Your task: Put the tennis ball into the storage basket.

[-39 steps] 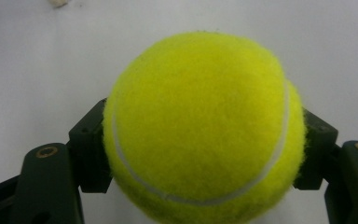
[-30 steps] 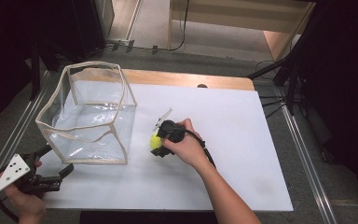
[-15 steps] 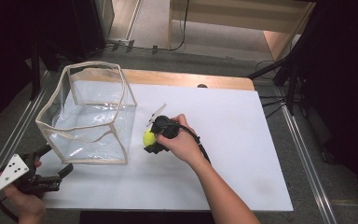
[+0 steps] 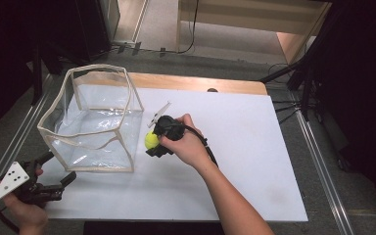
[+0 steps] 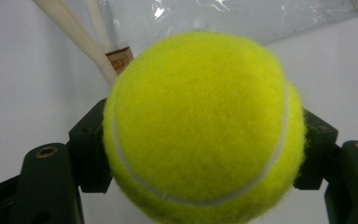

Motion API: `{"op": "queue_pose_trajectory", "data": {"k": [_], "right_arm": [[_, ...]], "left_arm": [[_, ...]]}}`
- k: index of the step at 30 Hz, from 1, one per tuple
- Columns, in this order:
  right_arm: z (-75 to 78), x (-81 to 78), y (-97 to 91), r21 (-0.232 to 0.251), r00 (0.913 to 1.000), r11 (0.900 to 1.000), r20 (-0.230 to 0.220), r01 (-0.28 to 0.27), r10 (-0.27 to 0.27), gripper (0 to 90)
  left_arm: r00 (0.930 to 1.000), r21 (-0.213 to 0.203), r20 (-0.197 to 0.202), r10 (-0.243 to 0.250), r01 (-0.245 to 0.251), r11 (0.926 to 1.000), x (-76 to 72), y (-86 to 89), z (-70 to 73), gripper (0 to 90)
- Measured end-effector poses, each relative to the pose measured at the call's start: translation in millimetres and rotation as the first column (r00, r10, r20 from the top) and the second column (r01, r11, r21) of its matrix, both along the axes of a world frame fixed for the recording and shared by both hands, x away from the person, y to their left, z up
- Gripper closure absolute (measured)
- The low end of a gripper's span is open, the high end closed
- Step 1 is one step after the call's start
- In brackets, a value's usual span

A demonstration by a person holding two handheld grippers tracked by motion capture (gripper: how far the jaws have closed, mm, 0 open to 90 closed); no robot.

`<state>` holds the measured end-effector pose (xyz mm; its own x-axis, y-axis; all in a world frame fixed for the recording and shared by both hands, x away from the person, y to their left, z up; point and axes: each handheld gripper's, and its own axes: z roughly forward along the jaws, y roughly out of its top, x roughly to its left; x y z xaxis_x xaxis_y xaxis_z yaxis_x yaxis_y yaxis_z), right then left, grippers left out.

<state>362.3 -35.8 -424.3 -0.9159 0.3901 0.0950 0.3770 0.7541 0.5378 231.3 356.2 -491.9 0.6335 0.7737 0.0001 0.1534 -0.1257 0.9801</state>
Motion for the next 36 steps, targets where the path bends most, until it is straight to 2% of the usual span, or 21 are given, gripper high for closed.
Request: {"op": "queue_pose_trajectory", "data": {"k": [11,20,28,36], "right_arm": [[16.4,-4.0,-0.1,-0.004,0.9999,0.9999,0.005,-0.012,0.012,24.0],[29.1,-2.1,-2.1,0.012,1.0,0.9999,-0.003,-0.007,0.007,24.0],[43.2,-1.0,-1.6,0.022,0.9995,0.9995,0.021,-0.024,0.023,24.0],[51.2,-0.6,-1.9,0.038,0.9994,0.9989,0.024,-0.026,0.025,24.0]], "left_arm": [[1.0,-0.001,-0.002,-0.003,0.003,1.0,0.4,0.2,-0.1,0.0],[1.0,0.008,-0.003,-0.004,0.004,1.0,0.5,-0.6,-0.2,0.0],[1.0,0.007,-0.002,-0.004,0.004,1.0,0.5,-0.5,-0.2,0.0],[1.0,0.005,-0.002,-0.005,0.005,1.0,0.3,-0.3,-0.1,0.0]]}}
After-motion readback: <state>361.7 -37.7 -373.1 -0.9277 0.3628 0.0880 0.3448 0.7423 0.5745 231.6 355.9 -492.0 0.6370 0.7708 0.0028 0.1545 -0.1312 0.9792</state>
